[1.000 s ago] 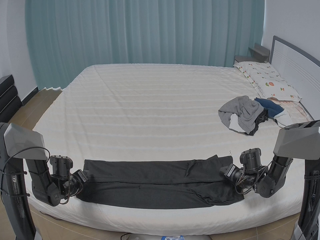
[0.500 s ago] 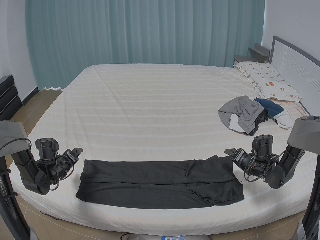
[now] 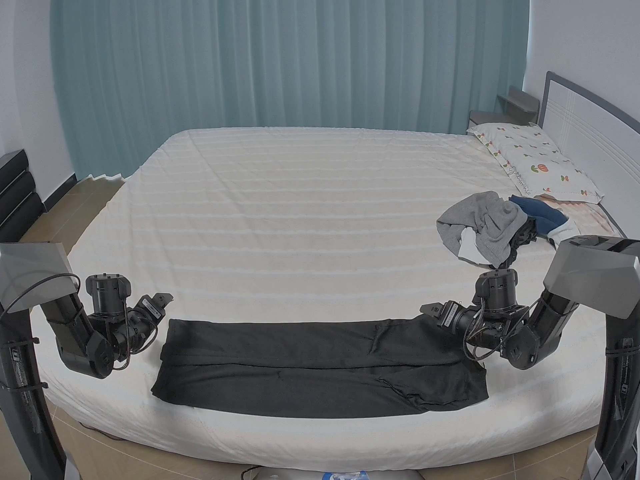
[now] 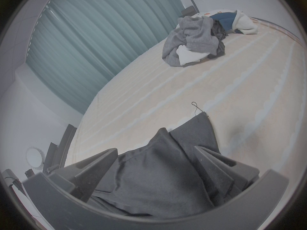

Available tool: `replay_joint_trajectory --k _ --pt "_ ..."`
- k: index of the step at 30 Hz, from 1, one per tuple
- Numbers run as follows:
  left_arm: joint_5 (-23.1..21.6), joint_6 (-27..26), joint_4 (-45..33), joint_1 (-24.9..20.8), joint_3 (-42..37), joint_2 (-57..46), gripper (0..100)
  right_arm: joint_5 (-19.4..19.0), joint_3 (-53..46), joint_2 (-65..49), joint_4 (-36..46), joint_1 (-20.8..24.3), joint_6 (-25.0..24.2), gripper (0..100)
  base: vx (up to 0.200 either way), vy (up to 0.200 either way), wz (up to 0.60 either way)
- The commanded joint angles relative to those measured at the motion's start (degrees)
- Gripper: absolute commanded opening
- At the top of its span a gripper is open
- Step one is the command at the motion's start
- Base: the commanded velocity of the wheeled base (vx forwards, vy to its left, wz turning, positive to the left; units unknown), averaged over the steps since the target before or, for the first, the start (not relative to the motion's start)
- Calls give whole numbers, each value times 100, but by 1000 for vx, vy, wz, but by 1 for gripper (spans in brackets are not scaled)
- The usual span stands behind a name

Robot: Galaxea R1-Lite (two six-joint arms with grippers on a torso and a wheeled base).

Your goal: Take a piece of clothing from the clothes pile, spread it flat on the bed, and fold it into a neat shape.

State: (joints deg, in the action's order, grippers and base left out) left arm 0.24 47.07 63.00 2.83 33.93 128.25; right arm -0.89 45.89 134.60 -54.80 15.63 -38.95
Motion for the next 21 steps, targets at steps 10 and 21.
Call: replay_joint_trajectory --k 10,21 --pt "11 4 10 7 44 139 100 27 -115 243 30 -16 256 0 0 0 0" --pt "11 4 19 16 70 148 100 36 -475 -91 -22 -236 379 0 0 0 0"
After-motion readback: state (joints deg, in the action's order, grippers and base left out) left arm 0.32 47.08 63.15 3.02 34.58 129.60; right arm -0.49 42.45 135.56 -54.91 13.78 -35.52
